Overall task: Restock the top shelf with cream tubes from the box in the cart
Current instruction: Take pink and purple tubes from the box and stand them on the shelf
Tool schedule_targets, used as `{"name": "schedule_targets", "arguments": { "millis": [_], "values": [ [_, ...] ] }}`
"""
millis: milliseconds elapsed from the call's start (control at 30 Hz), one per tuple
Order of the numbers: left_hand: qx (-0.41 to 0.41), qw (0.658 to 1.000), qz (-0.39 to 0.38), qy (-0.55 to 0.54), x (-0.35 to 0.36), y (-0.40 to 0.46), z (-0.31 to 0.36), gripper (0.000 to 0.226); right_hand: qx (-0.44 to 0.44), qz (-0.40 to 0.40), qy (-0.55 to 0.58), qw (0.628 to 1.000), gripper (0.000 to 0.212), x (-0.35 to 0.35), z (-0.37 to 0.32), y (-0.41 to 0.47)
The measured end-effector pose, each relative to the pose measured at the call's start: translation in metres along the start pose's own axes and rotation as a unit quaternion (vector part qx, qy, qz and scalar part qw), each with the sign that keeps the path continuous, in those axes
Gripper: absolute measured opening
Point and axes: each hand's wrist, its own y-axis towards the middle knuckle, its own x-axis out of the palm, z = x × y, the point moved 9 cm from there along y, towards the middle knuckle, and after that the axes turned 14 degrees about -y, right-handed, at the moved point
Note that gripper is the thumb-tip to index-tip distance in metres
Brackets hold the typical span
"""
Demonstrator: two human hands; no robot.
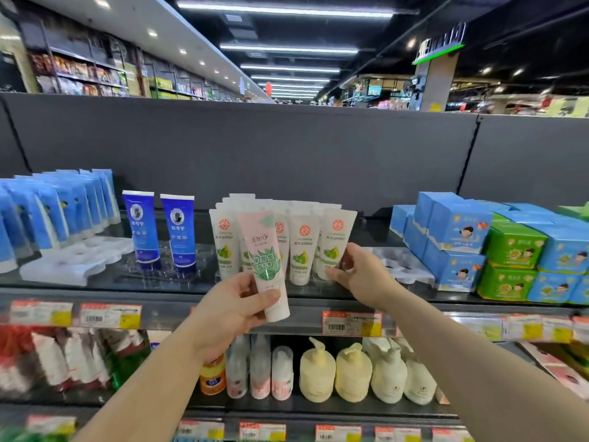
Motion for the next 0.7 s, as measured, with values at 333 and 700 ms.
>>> {"name": "schedule_targets", "arguments": {
  "millis": [333, 700],
  "values": [
    [-0.026, 1.000, -0.006, -0.008, -0.007, -0.001, -0.009, 0.031, -0.009, -0.035, -0.093, 0.995, 0.044, -0.001, -0.011, 0.006],
    [-0.027, 1.000, -0.009, -0.004, -0.015, -0.008, -0.010, 0.028, -0.002, -0.100, -0.101, 0.990, 0.040, 0.004, -0.014, 0.018]
  ]
}}
